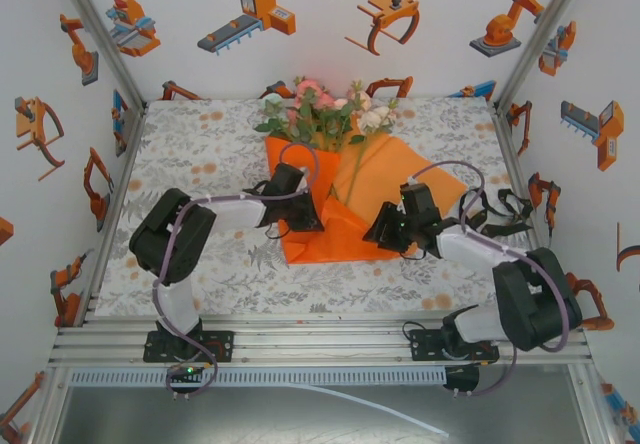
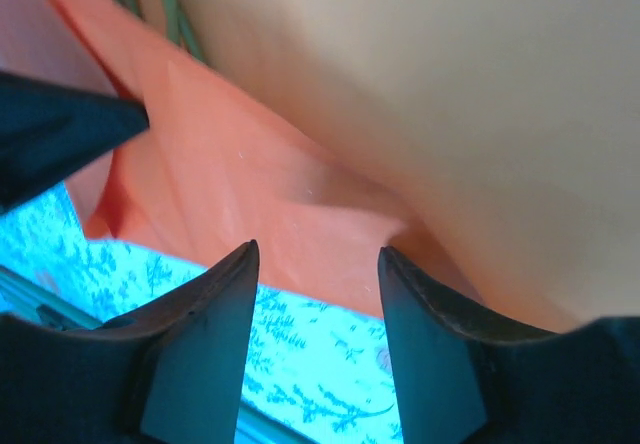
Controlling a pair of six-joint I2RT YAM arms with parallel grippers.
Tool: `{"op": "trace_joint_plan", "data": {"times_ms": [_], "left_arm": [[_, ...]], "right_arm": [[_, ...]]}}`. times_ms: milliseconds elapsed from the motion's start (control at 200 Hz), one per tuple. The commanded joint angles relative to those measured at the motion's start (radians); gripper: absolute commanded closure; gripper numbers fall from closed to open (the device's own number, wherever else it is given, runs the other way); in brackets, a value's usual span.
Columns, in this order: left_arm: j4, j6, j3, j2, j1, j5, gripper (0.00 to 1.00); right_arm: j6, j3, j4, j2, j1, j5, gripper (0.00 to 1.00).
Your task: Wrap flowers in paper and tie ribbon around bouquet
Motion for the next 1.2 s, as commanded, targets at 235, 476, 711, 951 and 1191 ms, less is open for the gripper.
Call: {"op": "trace_joint_plan", "data": {"times_ms": [235, 476, 711, 951, 1191], "left_arm": [[0.060, 0.041, -0.032, -0.148, -0.003, 0.072, 0.74], [0.007, 0.072, 0.005, -0.278, 0.000, 0.015, 0.69], [-0.099, 0.142, -0.046, -0.354, 0.017, -0.161, 0.69], [-0.040, 0.111, -0.122, -0.332, 0.020, -0.133, 0.69], [0.062, 0.046, -0.154, -0.261, 0.023, -0.038, 0.69]], "right_arm": [[-0.123, 0.021, -0.277, -0.289, -0.020, 0.330, 0.12], [-0.070, -0.089, -0.299, -0.359, -0.020, 0.199, 0.11], [-0.022, -0.172, -0.168, -0.360, -0.020, 0.179, 0.12], [0.056, -0.246, -0.019, -0.329, -0.021, 0.215, 0.21], [0.099, -0.286, 0.020, -0.331, -0.021, 0.226, 0.47]]}}
